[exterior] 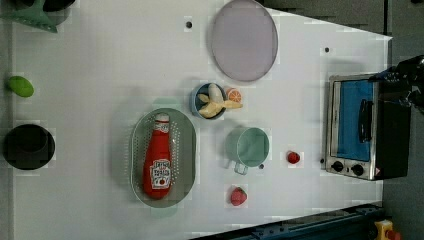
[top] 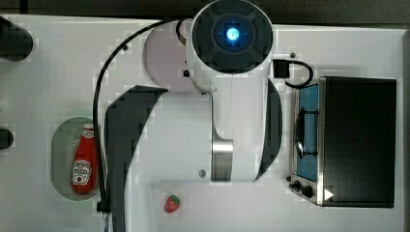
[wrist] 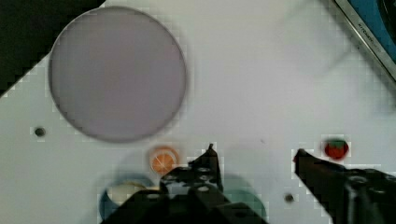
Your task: Pick ketchup from strainer and place it on the table
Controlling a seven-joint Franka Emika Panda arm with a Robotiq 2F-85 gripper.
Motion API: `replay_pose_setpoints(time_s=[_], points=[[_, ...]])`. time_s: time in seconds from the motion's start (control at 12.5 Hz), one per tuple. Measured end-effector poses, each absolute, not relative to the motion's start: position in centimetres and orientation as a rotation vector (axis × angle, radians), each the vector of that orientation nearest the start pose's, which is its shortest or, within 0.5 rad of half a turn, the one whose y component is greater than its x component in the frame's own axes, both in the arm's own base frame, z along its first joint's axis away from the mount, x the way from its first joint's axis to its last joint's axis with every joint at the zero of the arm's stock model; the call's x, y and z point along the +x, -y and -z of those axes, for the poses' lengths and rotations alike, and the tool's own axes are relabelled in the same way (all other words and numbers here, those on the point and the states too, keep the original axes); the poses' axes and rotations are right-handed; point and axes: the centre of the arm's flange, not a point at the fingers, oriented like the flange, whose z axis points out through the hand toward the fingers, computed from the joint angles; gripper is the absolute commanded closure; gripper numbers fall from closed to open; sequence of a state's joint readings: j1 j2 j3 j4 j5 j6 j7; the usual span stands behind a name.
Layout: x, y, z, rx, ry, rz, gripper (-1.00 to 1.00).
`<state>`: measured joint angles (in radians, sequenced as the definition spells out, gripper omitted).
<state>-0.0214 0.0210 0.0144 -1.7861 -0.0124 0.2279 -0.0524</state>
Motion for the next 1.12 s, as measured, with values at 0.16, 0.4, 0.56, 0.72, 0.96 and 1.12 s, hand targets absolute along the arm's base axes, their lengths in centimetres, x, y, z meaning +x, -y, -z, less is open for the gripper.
replay_pose_setpoints(time_s=[0.16,0.4,0.56,0.72,0.96,1.12], points=[[51.8,1.3,-53.0,-2.941,-1.176,-0.179,-0.81],[48.2,1.7,-57.9,-2.916,-1.188,-0.072,-1.00],[48.4,-0.3,-60.9,-2.917,-1.127,0.052,-1.00],[48.8,-4.1,-61.3,-2.958,-1.023,0.097,-1.00],[50.0,-14.2,-57.6,-3.056,-0.743,0.085,-1.00],[49.2,-22.4,-54.0,-3.098,-0.500,0.054,-1.00]])
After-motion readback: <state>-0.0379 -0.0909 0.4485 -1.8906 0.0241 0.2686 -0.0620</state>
